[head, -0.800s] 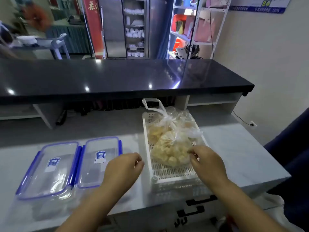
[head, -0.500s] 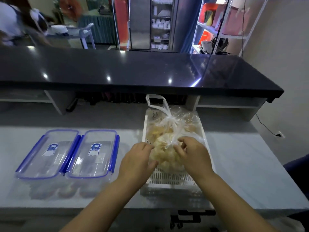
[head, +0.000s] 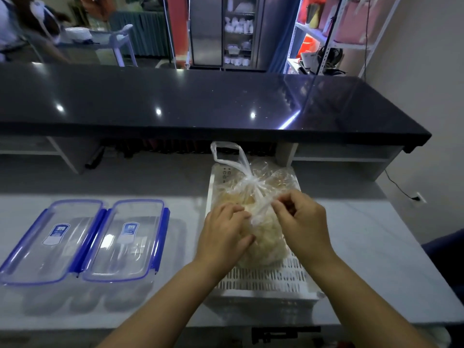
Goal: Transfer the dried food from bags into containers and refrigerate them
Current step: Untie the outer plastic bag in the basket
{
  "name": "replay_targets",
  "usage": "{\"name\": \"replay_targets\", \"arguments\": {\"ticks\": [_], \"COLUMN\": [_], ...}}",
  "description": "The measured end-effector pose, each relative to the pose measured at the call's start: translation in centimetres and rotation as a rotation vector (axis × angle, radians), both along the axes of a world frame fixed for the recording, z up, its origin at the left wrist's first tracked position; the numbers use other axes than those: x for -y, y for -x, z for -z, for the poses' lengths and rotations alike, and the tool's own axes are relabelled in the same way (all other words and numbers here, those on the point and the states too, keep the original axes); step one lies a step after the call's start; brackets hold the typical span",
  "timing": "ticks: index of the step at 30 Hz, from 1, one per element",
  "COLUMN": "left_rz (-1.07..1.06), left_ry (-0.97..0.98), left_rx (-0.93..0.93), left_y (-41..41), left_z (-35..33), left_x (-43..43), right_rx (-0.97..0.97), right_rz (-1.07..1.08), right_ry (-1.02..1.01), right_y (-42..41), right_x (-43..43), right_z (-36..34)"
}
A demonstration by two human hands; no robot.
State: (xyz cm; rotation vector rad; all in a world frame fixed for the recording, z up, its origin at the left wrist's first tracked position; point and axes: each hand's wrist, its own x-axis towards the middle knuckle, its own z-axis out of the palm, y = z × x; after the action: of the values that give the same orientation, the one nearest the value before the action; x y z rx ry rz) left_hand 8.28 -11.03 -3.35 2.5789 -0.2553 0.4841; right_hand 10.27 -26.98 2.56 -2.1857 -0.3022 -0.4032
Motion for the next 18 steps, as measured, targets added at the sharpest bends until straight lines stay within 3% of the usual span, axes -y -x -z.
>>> {"name": "replay_targets", "arguments": {"ticks": [5, 9, 14, 18], "left_rz": [-0.001, 0.003, 0.012, 0.009], "left_ry": [0.070, 0.103, 0.234, 0.319], "left_rx": [0.077, 0.100, 0.086, 0.078], "left_y": [-0.7, -1.3, -1.4, -1.2], "left_z": [0.3, 0.3, -1.0, -2.7], "left_x": [-0.3, -0.9, -1.0, -0.8], "right_rx": [-0.037, -0.122, -0.016, -0.031], "right_rz": [0.019, 0.059, 0.013, -0.028], "right_ry": [-0.063, -0.249, -0.087, -0.101], "right_y": [-0.3, 0.3, 0.5, 0.8], "right_x": [0.8, 1.0, 0.4, -0.7], "right_z": [-1.2, -0.5, 0.3, 0.1]}}
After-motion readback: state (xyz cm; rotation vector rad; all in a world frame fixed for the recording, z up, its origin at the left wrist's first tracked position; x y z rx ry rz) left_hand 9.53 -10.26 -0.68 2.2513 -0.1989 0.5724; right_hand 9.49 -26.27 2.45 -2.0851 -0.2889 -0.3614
